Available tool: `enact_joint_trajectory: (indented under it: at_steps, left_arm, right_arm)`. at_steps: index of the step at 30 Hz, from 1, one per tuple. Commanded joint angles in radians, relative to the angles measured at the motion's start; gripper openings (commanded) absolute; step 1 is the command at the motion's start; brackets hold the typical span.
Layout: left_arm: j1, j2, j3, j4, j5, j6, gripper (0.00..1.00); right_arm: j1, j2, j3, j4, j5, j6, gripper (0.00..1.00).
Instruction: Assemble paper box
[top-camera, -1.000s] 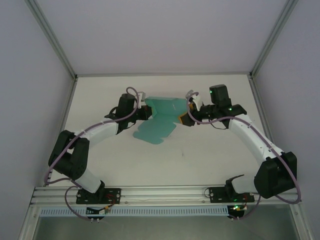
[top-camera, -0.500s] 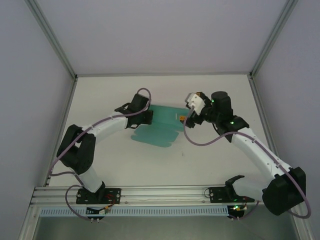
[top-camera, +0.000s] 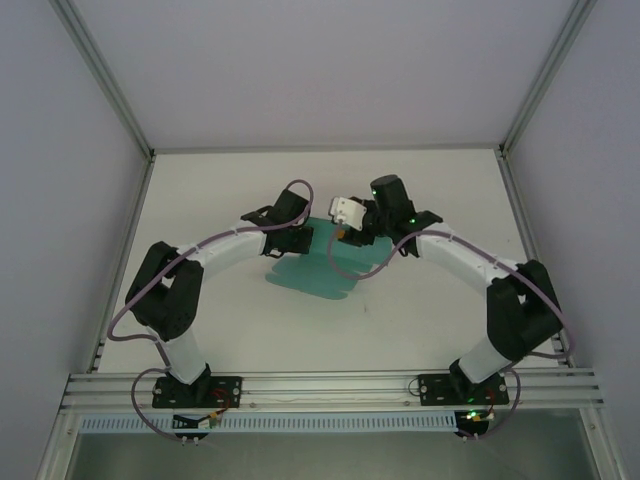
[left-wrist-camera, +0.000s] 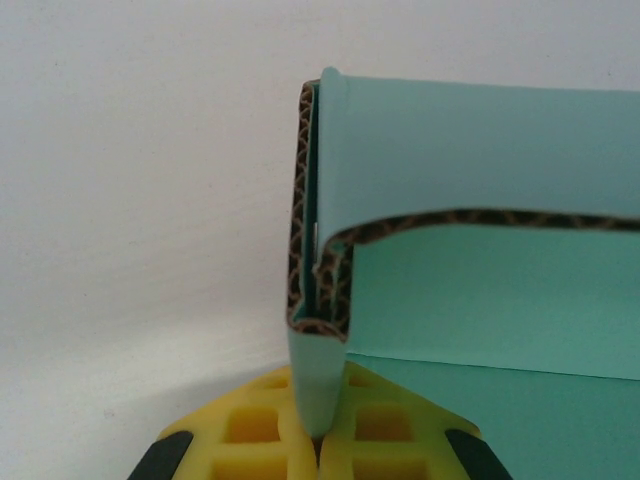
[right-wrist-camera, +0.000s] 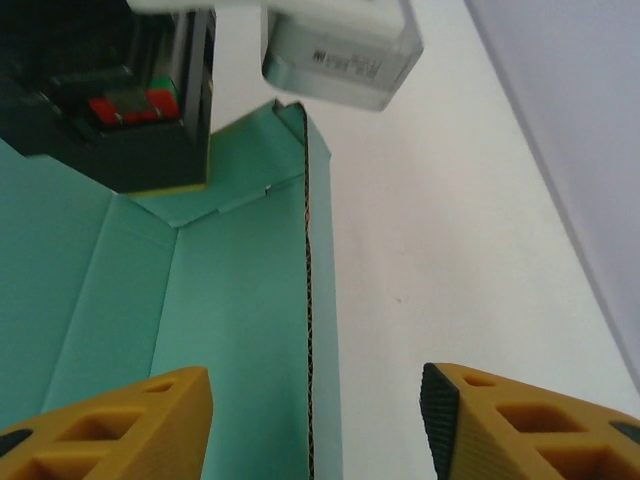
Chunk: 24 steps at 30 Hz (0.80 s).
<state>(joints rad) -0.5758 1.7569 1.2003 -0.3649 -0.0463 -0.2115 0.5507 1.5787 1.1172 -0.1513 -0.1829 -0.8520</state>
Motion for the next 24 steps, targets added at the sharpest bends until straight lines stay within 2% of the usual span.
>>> enact_joint_trajectory:
  at_steps: [1, 2, 7, 11, 12, 14, 16, 21, 24]
  left_arm:
    - [-0.007, -0.006, 0.016, -0.011, 0.002, 0.012, 0.0]
    - [-0.008, -0.005, 0.017, -0.007, 0.003, 0.013, 0.0]
    - [-0.01, -0.005, 0.002, 0.019, 0.016, 0.008, 0.0]
    - [-0.01, 0.008, -0.014, 0.018, -0.01, -0.011, 0.0]
    - [-0.008, 0.012, -0.021, 0.017, -0.017, -0.013, 0.0]
    - [-0.007, 0.02, -0.037, 0.021, -0.026, -0.018, 0.11]
    - [-0.003, 0.023, -0.048, 0.024, -0.031, -0.028, 0.16]
    - [0.01, 0.004, -0.075, 0.047, -0.057, -0.047, 0.24]
    - [0.026, -0.004, -0.103, 0.077, -0.019, -0.041, 0.31]
  right_arm:
    - [0.011, 0.036, 0.04, -0.004, 0.02, -0.027, 0.47]
    - [0.014, 0.05, 0.046, 0.002, 0.035, -0.031, 0.45]
    - [0.042, 0.11, 0.061, 0.025, 0.134, -0.075, 0.14]
    - [0.057, 0.116, 0.039, 0.034, 0.159, -0.097, 0.0]
    - [0.059, 0.111, 0.02, 0.056, 0.161, -0.104, 0.0]
    - [0.064, 0.1, -0.02, 0.108, 0.173, -0.122, 0.0]
    - [0.069, 0.088, -0.041, 0.129, 0.179, -0.133, 0.0]
    - [0.072, 0.06, -0.058, 0.109, 0.149, -0.128, 0.0]
    - [0.074, 0.055, -0.069, 0.105, 0.136, -0.13, 0.0]
